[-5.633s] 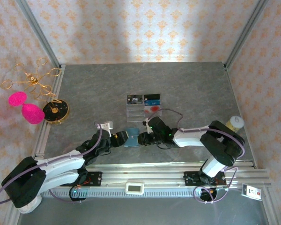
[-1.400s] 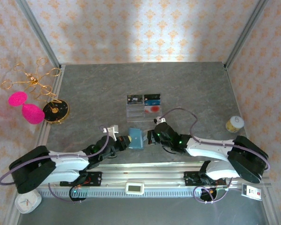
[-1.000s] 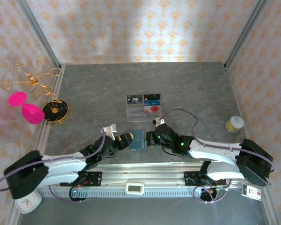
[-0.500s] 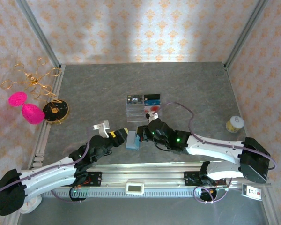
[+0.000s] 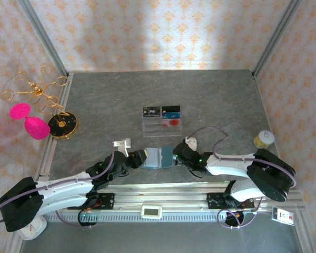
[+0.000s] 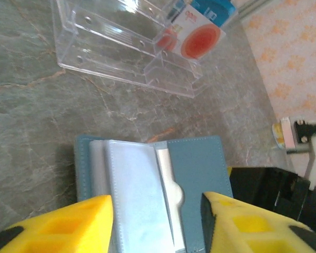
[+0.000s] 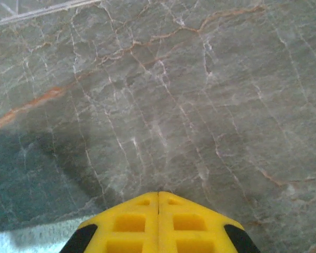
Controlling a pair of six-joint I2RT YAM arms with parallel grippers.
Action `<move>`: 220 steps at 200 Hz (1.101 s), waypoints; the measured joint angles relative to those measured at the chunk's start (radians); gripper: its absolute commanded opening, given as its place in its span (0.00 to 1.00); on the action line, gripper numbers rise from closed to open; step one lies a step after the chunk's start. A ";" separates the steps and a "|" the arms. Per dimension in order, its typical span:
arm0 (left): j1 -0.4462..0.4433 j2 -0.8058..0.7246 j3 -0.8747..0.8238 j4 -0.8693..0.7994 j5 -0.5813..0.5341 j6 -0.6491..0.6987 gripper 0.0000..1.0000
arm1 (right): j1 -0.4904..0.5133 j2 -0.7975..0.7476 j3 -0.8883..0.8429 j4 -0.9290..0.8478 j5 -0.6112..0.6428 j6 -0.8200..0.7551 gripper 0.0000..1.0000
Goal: Take the credit cards out of the card holder
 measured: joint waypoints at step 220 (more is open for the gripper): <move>-0.090 0.691 0.309 0.242 0.229 0.027 0.00 | -0.022 -0.120 -0.086 0.221 -0.273 -0.050 0.00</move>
